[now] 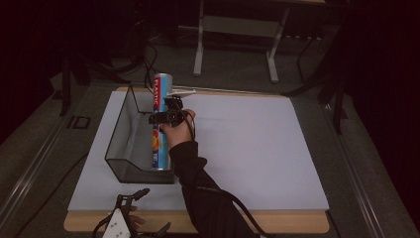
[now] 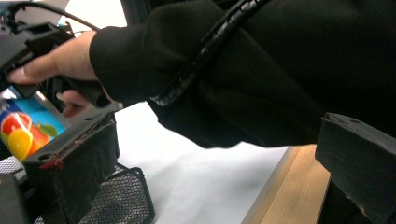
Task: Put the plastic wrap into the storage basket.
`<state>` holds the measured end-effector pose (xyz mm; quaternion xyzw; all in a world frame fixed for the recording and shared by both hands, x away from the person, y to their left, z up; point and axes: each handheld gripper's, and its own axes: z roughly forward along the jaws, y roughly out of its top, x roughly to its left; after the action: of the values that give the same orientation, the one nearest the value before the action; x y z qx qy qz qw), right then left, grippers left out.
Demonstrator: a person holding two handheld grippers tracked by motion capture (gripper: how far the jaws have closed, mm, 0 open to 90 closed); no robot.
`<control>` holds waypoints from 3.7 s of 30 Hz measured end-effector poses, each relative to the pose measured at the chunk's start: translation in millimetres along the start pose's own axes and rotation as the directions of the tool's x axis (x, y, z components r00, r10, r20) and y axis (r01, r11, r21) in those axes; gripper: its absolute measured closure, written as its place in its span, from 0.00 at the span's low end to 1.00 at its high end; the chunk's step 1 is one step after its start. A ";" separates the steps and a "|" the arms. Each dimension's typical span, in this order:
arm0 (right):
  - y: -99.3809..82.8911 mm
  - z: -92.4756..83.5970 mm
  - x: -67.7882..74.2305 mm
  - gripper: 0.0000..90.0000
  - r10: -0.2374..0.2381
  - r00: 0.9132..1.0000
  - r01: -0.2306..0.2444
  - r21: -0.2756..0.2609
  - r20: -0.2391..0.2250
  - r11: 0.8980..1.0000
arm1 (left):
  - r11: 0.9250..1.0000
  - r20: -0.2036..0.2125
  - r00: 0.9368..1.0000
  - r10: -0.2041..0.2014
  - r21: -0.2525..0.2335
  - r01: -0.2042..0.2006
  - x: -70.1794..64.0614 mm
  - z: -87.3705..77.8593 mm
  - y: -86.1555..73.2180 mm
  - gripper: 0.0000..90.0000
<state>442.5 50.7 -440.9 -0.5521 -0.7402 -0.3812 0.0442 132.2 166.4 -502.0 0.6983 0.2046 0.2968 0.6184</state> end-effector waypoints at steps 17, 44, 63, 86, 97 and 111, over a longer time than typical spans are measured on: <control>-17.8 26.1 -9.8 0.35 0.011 0.997 -0.013 0.029 0.076 1.000 | 1.000 0.005 1.000 0.005 0.000 -0.005 0.6 0.0 -0.2 0.00; -18.0 23.2 2.2 0.24 -0.232 0.938 0.207 0.118 0.259 0.971 | 1.000 0.024 1.000 0.004 0.017 -0.004 0.4 2.7 -1.3 0.00; -9.4 -32.6 -11.6 0.15 -0.309 0.931 0.300 0.071 0.195 0.951 | 0.999 0.030 0.999 0.012 0.034 -0.013 -0.5 7.8 -2.6 0.00; -38.2 -125.0 -77.8 0.16 -0.377 0.902 0.389 -0.017 0.212 0.921 | 0.999 0.048 0.999 0.008 0.050 -0.010 -2.6 15.2 -4.9 0.00; -69.8 -157.5 -111.5 0.16 -0.383 0.898 0.401 -0.045 0.215 0.915 | 0.998 0.049 0.999 0.013 0.056 -0.015 -3.6 16.7 -5.2 0.00; -121.9 -178.6 -145.7 0.16 -0.404 0.886 0.422 -0.034 0.229 0.906 | 0.998 0.051 0.999 0.012 0.058 -0.015 -4.8 17.6 -5.1 0.00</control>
<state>331.6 -185.1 -448.6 -0.4212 -0.8248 -0.3497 -0.1417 140.8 151.0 -508.8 0.7247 0.1928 0.2772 0.6007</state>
